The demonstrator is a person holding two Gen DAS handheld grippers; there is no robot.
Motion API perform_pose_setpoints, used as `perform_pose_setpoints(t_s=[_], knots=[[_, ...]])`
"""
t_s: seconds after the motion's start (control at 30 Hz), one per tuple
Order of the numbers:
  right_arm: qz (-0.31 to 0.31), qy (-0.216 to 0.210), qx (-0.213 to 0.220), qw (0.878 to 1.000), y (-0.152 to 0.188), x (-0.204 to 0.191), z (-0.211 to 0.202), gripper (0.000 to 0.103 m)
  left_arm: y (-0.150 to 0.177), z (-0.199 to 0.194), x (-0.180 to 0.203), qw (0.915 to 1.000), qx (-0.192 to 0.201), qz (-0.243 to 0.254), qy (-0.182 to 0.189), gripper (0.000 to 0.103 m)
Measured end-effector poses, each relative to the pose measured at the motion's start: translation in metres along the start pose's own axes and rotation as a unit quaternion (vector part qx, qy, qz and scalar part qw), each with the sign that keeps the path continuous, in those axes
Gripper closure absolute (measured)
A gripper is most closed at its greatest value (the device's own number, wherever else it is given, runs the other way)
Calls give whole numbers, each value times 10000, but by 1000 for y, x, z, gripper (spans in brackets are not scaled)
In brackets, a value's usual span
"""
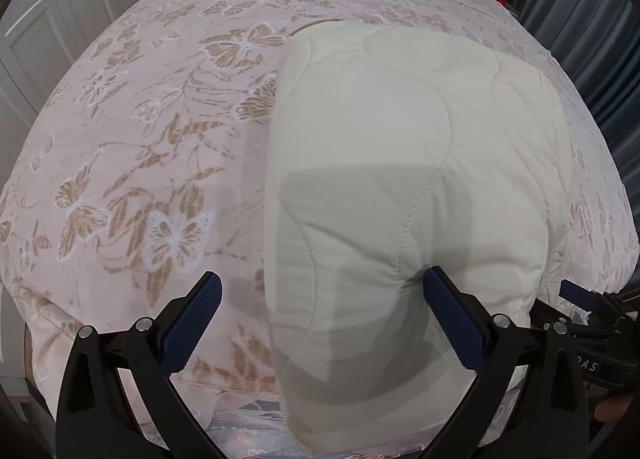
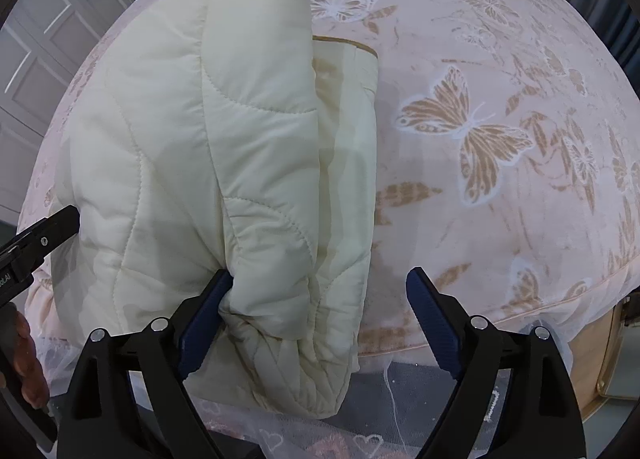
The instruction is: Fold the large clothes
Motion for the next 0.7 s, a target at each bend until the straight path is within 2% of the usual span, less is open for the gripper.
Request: perform_pose_setpoints(t_s=[0.17, 0.37, 0.5, 0.57, 0.6, 0.63, 0.7], knots=[[99, -114, -102, 9998, -1, 2, 7, 17, -2, 10, 4, 9999, -81, -19, 152, 5], [64, -136, -183, 9997, -4, 1, 15, 16, -5, 27, 7, 9977, -282, -215, 578, 5], [1, -191, -242, 9995, -10, -1, 21, 17, -9, 33, 9, 9976, -276, -140, 621, 5], [-74, -382, -258, 9989, -12, -7, 21, 36, -9, 30, 13, 9974, -303, -47, 651, 6], [-105, -460, -276, 9985, -13, -10, 18, 41, -10, 26, 16, 9974, -280, 43, 658, 12], [-169, -416, -252, 9987, -13, -13, 17, 47, -9, 23, 18, 9975, -256, 106, 647, 18], [-398, -285, -161, 9987, -15, -19, 11, 54, -9, 15, 23, 9975, -202, 249, 624, 26]])
Point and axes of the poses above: each gripper's, at about its wrist camera, not at the fingertips, and z roughly the way its jaws point, x to its right, y to its underside, the point moved 7 cm from there along z, roughly the way its jaws point, and after that the axes turned 7 degrees about y, right-handed, at the moved point
